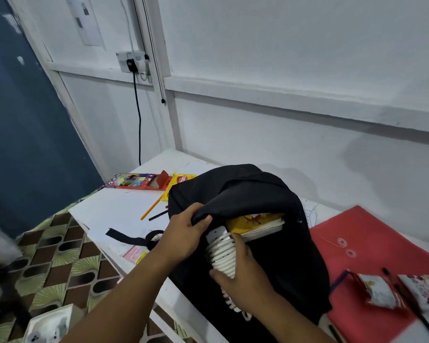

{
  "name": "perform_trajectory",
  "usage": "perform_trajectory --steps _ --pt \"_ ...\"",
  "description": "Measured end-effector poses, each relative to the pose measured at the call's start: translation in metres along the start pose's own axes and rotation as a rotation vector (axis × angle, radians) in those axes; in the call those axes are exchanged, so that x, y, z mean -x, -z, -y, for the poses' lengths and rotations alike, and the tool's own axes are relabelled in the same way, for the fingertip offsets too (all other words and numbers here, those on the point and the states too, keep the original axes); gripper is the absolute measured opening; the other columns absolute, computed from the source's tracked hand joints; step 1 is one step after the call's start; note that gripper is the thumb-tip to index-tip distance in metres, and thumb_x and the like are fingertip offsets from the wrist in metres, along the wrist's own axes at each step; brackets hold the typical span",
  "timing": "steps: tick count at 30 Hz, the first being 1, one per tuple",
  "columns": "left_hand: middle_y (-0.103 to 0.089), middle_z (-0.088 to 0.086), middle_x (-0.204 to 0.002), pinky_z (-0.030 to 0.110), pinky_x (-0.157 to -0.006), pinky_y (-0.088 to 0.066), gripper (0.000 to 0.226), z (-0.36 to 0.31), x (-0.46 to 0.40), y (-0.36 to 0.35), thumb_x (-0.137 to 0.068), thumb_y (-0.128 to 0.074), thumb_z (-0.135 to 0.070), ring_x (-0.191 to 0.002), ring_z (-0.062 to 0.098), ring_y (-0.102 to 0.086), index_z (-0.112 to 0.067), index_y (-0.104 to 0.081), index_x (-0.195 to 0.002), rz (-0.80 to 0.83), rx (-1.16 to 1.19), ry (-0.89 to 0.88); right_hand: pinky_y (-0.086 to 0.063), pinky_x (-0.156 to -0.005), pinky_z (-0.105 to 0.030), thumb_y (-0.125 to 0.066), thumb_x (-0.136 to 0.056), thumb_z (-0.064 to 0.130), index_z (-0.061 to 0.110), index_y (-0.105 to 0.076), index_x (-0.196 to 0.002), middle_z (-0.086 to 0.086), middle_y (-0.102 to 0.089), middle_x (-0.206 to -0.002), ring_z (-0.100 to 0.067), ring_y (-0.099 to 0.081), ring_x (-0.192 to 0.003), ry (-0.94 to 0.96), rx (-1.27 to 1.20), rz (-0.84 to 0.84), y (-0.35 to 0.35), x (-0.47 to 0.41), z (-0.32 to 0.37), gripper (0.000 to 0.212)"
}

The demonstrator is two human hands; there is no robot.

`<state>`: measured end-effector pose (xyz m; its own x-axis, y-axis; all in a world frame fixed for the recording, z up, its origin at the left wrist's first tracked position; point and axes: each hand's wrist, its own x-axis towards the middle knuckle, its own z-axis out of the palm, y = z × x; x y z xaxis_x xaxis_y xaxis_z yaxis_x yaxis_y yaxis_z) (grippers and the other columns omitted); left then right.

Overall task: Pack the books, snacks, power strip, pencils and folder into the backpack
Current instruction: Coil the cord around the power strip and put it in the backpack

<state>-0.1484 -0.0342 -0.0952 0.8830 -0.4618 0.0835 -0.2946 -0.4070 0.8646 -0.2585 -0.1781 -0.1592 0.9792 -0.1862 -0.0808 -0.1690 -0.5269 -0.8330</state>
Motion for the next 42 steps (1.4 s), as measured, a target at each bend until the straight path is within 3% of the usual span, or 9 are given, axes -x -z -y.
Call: perform_trajectory --steps 4,9,14,17,19,22,27,38,42 --pt "-0.07 0.001 -0.089 0.049 -0.083 -0.053 0.005 -0.001 -0.001 0.004 -0.099 -0.059 -0.03 -0.087 0.02 -0.066 -0.029 -0.062 -0.103 0.032 0.0 -0.032 -0.055 -0.077 -0.018 -0.076 -0.083 0.037 0.043 -0.038 -0.135 0.016 -0.064 -0.114 0.002 -0.067 -0.092 -0.164 -0.42 0.138 0.011 -0.01 0.003 0.064" --pt "-0.07 -0.004 -0.089 0.046 -0.083 -0.054 0.005 0.004 0.001 0.001 -0.098 -0.06 -0.03 -0.085 0.013 -0.066 -0.032 -0.062 -0.103 0.061 -0.041 -0.056 -0.055 -0.09 -0.032 -0.077 -0.068 0.05 0.036 -0.054 -0.127 0.004 -0.05 -0.127 -0.012 -0.063 -0.101 -0.189 -0.118 -0.031 0.003 -0.022 0.001 0.066" --pt "-0.07 -0.007 -0.088 0.041 -0.083 -0.055 0.004 0.008 0.004 0.0 -0.098 -0.06 -0.03 -0.085 0.008 -0.066 -0.032 -0.061 -0.101 0.075 -0.025 -0.041 -0.051 -0.072 -0.028 -0.076 -0.065 0.059 0.035 -0.033 -0.123 0.01 -0.047 -0.119 -0.015 -0.061 -0.094 -0.11 0.105 -0.237 -0.013 -0.009 0.005 0.076" --pt "-0.069 -0.007 -0.089 0.039 -0.082 -0.053 0.003 0.011 0.004 0.002 -0.098 -0.06 -0.031 -0.083 0.007 -0.065 -0.033 -0.061 -0.1 0.076 -0.027 -0.032 -0.046 -0.092 -0.021 -0.074 -0.065 0.064 0.041 -0.029 -0.135 0.014 -0.043 -0.135 -0.006 -0.051 -0.117 -0.006 0.052 -0.146 -0.01 0.007 -0.013 0.086" --pt "-0.069 -0.007 -0.088 0.039 -0.082 -0.052 0.003 0.013 0.004 0.001 -0.097 -0.061 -0.032 -0.083 0.008 -0.065 -0.034 -0.06 -0.099 0.07 -0.024 -0.028 -0.033 -0.107 -0.025 -0.068 -0.063 0.072 0.042 -0.009 -0.152 0.021 -0.022 -0.154 -0.003 -0.031 -0.134 0.068 0.241 -0.032 0.0 0.016 -0.025 0.111" --pt "-0.07 -0.006 -0.088 0.039 -0.082 -0.052 0.003 0.012 0.003 0.0 -0.097 -0.062 -0.031 -0.083 0.009 -0.066 -0.034 -0.061 -0.099 0.071 -0.022 -0.027 -0.024 -0.1 -0.033 -0.065 -0.063 0.066 0.05 0.016 -0.15 0.031 -0.009 -0.153 -0.004 -0.019 -0.134 0.124 0.454 0.076 0.016 0.022 -0.033 0.12" --pt "-0.07 -0.004 -0.087 0.041 -0.082 -0.052 0.005 0.011 0.005 -0.002 -0.097 -0.062 -0.029 -0.083 0.013 -0.066 -0.032 -0.062 -0.101 0.075 -0.026 -0.039 -0.035 -0.105 -0.037 -0.081 -0.049 0.059 0.062 -0.009 -0.139 0.015 -0.035 -0.138 -0.014 -0.035 -0.12 0.013 0.277 0.098 0.024 0.012 -0.032 0.115" --pt "-0.071 -0.009 -0.088 0.037 -0.08 -0.054 0.015 0.007 0.008 -0.001 -0.096 -0.065 -0.023 -0.085 0.009 -0.067 -0.035 -0.064 -0.104 0.06 -0.034 -0.095 -0.031 -0.109 -0.026 -0.08 -0.051 0.068 0.053 -0.02 -0.149 0.021 -0.031 -0.139 -0.008 -0.028 -0.123 0.091 0.26 0.061 0.024 0.009 -0.034 0.115" --pt "-0.069 -0.004 -0.079 0.037 -0.069 -0.052 0.014 -0.001 0.009 -0.005 -0.094 -0.066 -0.022 -0.073 0.013 -0.066 -0.031 -0.064 -0.104 0.038 -0.082 -0.152 -0.039 -0.11 -0.032 -0.078 -0.057 0.069 0.043 -0.021 -0.152 0.015 -0.041 -0.144 -0.009 -0.041 -0.131 0.112 0.223 0.087 0.023 -0.001 -0.023 0.113"
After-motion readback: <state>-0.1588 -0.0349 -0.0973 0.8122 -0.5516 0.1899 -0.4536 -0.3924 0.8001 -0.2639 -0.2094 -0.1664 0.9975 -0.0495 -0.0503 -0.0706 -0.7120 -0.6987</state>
